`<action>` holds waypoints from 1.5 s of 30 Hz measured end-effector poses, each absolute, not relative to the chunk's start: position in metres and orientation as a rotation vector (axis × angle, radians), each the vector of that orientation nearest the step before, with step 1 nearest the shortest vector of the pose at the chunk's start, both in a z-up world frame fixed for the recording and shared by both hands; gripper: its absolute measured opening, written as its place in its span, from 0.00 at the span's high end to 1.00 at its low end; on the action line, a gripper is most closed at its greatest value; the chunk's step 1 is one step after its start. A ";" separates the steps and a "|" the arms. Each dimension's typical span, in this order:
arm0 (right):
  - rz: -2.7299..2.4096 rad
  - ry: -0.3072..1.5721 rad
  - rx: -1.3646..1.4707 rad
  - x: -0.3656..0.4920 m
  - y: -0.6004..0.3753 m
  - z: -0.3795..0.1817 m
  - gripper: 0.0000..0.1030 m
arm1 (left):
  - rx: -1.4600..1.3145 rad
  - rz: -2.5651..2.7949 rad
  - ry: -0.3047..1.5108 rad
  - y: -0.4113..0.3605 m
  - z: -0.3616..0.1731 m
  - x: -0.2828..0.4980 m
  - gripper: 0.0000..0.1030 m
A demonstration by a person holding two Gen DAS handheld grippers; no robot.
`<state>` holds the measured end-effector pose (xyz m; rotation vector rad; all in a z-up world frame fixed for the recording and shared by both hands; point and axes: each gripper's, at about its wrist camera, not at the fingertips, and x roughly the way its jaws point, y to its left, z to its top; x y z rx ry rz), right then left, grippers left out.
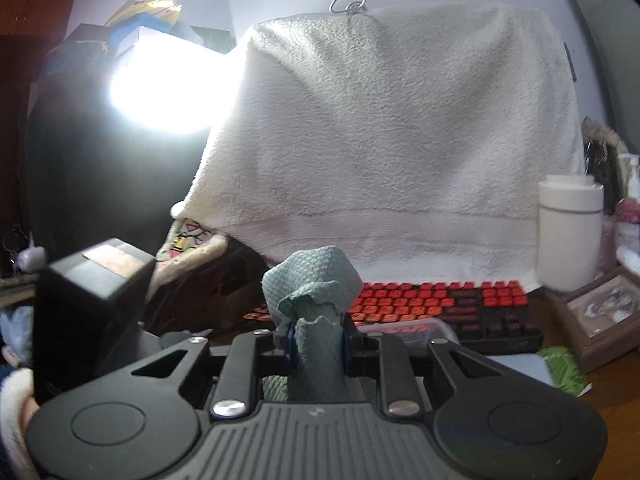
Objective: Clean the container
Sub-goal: 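Wipe the jug's rim with the cloth in the right tool, then rub the cloth back and forth on the jug's wall with the right tool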
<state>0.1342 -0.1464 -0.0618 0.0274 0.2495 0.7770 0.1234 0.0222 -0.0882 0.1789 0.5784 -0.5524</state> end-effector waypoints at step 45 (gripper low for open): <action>0.653 0.273 0.133 0.141 -0.179 -0.071 0.80 | 0.177 -0.552 0.580 0.024 -0.090 0.126 0.57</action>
